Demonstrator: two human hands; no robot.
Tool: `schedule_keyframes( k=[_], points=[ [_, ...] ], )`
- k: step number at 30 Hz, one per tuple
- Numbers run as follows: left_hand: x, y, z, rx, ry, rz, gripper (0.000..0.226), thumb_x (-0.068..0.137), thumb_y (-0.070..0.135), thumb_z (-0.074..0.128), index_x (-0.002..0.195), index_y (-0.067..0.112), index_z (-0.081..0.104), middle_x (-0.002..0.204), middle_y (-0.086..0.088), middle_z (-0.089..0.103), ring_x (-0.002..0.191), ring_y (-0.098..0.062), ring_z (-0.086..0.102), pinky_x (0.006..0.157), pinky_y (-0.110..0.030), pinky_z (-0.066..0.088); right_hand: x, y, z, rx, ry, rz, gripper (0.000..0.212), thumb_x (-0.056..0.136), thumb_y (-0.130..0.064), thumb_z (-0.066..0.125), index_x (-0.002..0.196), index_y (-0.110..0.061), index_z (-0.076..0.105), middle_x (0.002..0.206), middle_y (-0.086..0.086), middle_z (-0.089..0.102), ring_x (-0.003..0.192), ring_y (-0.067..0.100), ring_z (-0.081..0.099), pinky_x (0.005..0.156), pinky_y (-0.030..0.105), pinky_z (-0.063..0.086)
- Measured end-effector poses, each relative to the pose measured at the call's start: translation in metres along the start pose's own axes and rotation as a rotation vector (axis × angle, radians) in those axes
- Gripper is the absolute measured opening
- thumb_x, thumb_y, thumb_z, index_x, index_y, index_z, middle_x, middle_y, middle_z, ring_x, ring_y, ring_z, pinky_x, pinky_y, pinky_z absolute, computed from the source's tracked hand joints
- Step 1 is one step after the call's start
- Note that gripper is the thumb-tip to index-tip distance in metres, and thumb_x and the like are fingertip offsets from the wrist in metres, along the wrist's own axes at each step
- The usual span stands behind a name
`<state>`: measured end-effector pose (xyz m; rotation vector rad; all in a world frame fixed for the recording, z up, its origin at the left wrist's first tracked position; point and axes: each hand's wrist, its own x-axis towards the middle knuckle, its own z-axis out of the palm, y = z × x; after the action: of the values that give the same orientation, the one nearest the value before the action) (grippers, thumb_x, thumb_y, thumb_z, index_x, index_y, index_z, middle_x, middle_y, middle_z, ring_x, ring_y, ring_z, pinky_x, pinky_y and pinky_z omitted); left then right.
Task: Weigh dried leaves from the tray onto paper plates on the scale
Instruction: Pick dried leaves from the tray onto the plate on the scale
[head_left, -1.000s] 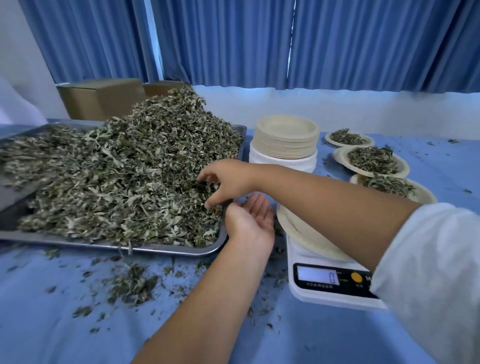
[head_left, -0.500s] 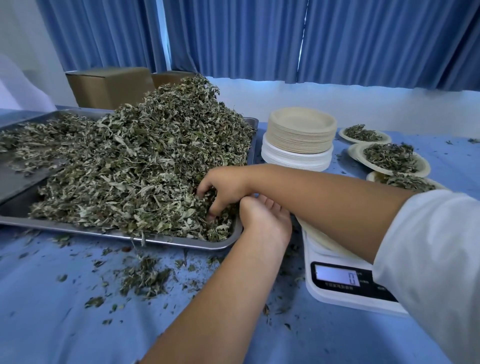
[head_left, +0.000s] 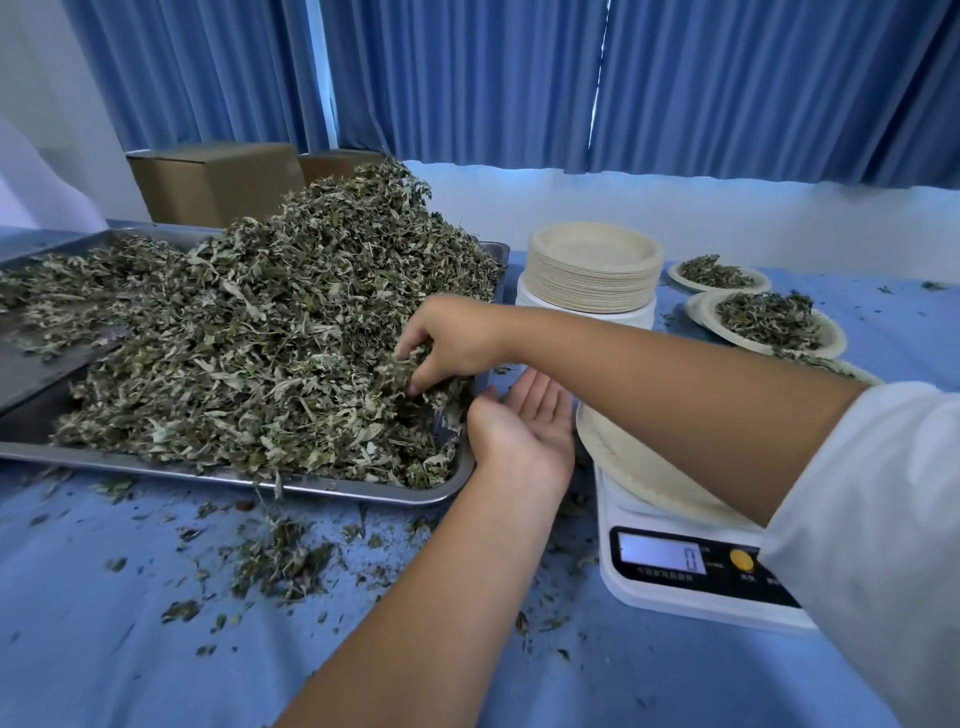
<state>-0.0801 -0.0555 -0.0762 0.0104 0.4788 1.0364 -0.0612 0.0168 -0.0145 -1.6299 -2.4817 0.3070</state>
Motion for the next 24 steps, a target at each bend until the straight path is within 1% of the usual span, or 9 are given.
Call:
schedule_keyframes(
  k=[2,7,12,15,18,19,20,22,24],
  points=[
    [0.000,0.001,-0.001,-0.015,-0.008,-0.015,0.046,0.103,0.032,0.032,0.095,-0.006,0.057,0.125,-0.021,0.057,0.124,-0.032,0.051,0.108,-0.043,0.037,-0.001,0.000,-0.009,0.021,0.029,0.009,0.050,0.079,-0.029,0.078,0.125,-0.013,0.064,0.126,0.000,0.063,0.110,0.016,0.059,0.085,0.018,0.041],
    [0.000,0.003,0.001,-0.060,-0.039,-0.035,0.049,0.103,0.031,0.030,0.103,-0.010,0.057,0.121,-0.023,0.059,0.123,-0.033,0.052,0.106,-0.043,0.039,-0.006,0.002,-0.019,0.082,0.075,0.021,0.054,0.079,-0.033,0.077,0.127,-0.014,0.062,0.131,-0.002,0.060,0.114,0.011,0.056,0.085,0.014,0.037],
    [-0.004,0.005,0.003,-0.065,-0.080,-0.032,0.048,0.103,0.029,0.027,0.115,-0.009,0.054,0.126,-0.023,0.057,0.124,-0.034,0.050,0.100,-0.042,0.040,-0.022,0.003,-0.032,0.102,0.131,0.025,0.053,0.077,-0.034,0.078,0.125,-0.016,0.063,0.123,-0.006,0.064,0.098,0.001,0.052,0.074,0.010,0.036],
    [-0.005,0.004,0.004,-0.052,-0.088,-0.019,0.050,0.104,0.029,0.025,0.115,-0.009,0.054,0.122,-0.024,0.059,0.120,-0.035,0.053,0.099,-0.043,0.042,-0.043,0.009,-0.045,0.131,0.188,0.031,0.052,0.075,-0.035,0.080,0.121,-0.016,0.066,0.104,-0.012,0.063,0.077,-0.011,0.052,0.063,-0.001,0.035],
    [-0.007,0.001,0.004,-0.043,-0.105,-0.014,0.049,0.103,0.028,0.026,0.115,-0.010,0.055,0.118,-0.025,0.061,0.115,-0.035,0.057,0.096,-0.044,0.045,-0.068,0.021,-0.055,0.178,0.254,0.073,0.053,0.073,-0.036,0.081,0.120,-0.017,0.067,0.107,-0.015,0.061,0.092,-0.003,0.056,0.066,-0.008,0.032],
    [-0.008,0.000,0.005,-0.038,-0.119,-0.014,0.048,0.103,0.027,0.026,0.115,-0.010,0.055,0.117,-0.025,0.061,0.114,-0.035,0.057,0.096,-0.044,0.045,-0.077,0.025,-0.057,0.187,0.273,0.085,0.053,0.073,-0.037,0.082,0.120,-0.018,0.067,0.108,-0.016,0.063,0.092,-0.006,0.057,0.066,-0.008,0.032],
    [-0.010,-0.001,0.005,-0.032,-0.132,-0.015,0.047,0.103,0.027,0.027,0.114,-0.010,0.055,0.117,-0.025,0.061,0.113,-0.035,0.058,0.096,-0.044,0.046,-0.086,0.029,-0.058,0.194,0.287,0.095,0.053,0.072,-0.038,0.082,0.119,-0.019,0.067,0.104,-0.021,0.063,0.085,-0.016,0.057,0.064,-0.008,0.032],
    [-0.012,-0.003,0.006,-0.021,-0.141,-0.010,0.045,0.103,0.026,0.028,0.109,-0.010,0.054,0.118,-0.026,0.059,0.114,-0.035,0.057,0.097,-0.045,0.045,-0.102,0.037,-0.059,0.209,0.311,0.112,0.052,0.071,-0.038,0.082,0.118,-0.019,0.068,0.090,-0.033,0.055,0.070,-0.034,0.044,0.063,-0.009,0.030],
    [-0.012,-0.002,0.006,-0.018,-0.129,0.004,0.045,0.103,0.026,0.028,0.104,-0.011,0.055,0.119,-0.025,0.057,0.118,-0.035,0.054,0.098,-0.045,0.043,-0.115,0.045,-0.057,0.241,0.316,0.142,0.050,0.072,-0.037,0.082,0.117,-0.019,0.068,0.085,-0.035,0.050,0.065,-0.036,0.040,0.065,-0.009,0.030]
  ],
)
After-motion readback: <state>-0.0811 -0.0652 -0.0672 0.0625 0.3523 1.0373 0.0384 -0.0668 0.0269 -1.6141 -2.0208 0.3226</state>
